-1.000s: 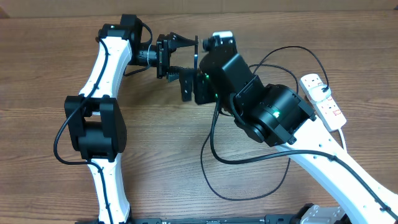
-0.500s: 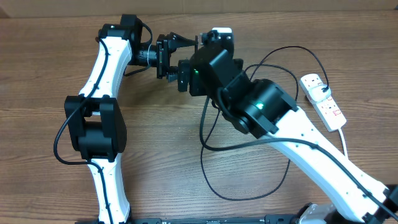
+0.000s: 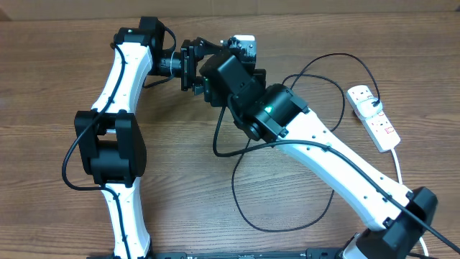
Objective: Plug charger to phone and switch on socket
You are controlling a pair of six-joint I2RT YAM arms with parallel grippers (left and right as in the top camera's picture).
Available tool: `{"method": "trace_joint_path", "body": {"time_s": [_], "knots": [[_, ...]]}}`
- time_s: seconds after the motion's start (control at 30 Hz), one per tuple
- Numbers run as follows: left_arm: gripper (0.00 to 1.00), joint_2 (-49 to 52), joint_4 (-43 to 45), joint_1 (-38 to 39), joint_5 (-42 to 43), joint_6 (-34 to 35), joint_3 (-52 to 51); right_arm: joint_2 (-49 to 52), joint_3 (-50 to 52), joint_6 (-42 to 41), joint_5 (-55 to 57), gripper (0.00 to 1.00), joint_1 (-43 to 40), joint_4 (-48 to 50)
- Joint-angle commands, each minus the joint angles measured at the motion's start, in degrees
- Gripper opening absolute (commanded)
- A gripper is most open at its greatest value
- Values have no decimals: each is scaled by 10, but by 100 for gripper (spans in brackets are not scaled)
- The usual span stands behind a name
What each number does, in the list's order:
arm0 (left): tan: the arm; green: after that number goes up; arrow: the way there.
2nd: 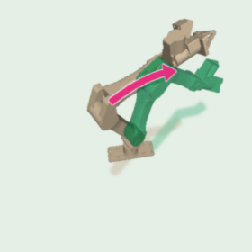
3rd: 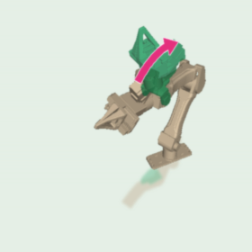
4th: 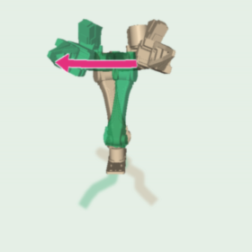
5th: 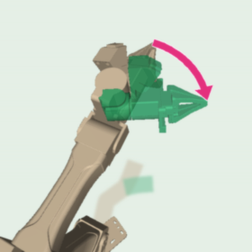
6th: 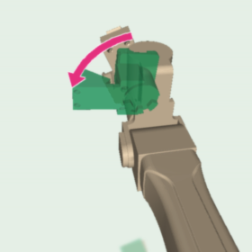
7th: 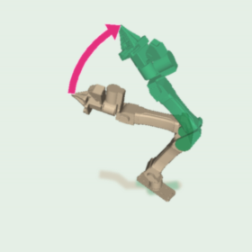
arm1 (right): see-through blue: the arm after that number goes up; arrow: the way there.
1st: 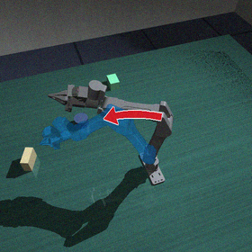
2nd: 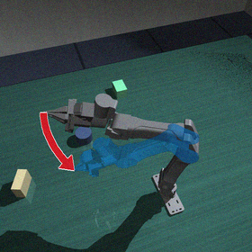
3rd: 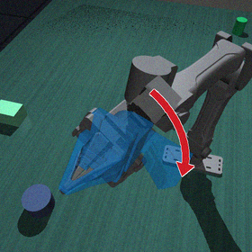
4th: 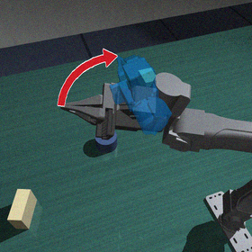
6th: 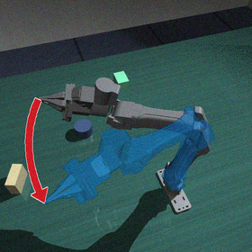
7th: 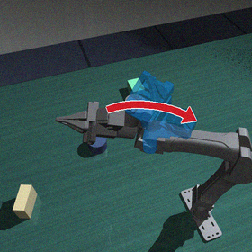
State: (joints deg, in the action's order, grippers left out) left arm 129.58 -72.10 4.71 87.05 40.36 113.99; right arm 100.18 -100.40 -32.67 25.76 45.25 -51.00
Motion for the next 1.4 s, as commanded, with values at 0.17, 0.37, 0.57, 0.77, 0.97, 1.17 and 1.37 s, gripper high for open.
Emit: {"method": "trace_joint_path", "body": {"time_s": [0.17, 0.37, 0.57, 0.77, 0.97, 1.17, 1.37], "knots": [[72, 5, -1, -6, 34, 4, 18, 17, -16, -1, 33, 66, -1, 14], [72, 5, 2, -6, 8, 6, 18, 17, -16, -2, 33, 57, -1, 26], [72, 5, 4, -6, 3, 9, 18, 17, -16, -4, 29, 55, -1, 28], [72, 5, 24, -6, -6, 13, 18, 17, -16, -4, -8, 56, -1, 27], [72, 5, 40, -6, -7, 24, 18, 17, -16, -21, -10, 55, -1, 13], [72, 5, 40, -6, -6, 23, 18, 21, -16, -31, -4, 55, -1, 12], [72, 5, 40, -6, -7, 23, 18, 22, -16, -31, 1, 49, -1, 13]]}}
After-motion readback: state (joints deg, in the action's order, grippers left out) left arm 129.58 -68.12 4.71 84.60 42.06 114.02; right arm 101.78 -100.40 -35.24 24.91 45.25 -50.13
